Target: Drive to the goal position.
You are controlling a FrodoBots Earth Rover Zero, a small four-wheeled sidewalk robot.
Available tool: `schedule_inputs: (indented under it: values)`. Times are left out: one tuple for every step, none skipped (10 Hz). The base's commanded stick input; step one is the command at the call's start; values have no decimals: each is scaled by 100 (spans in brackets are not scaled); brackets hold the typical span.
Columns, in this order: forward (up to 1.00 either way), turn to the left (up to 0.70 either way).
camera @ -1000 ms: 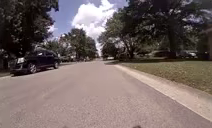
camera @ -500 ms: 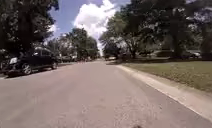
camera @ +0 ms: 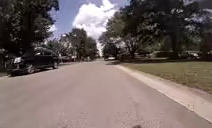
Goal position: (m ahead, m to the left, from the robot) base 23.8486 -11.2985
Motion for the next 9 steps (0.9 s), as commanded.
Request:
schedule_inputs:
  values:
    - [70, 0]
    - [70, 0]
    - [70, 0]
    - [70, 0]
    - [70, 0]
    - [70, 0]
    - [70, 0]
    - [70, 0]
    - [70, 0]
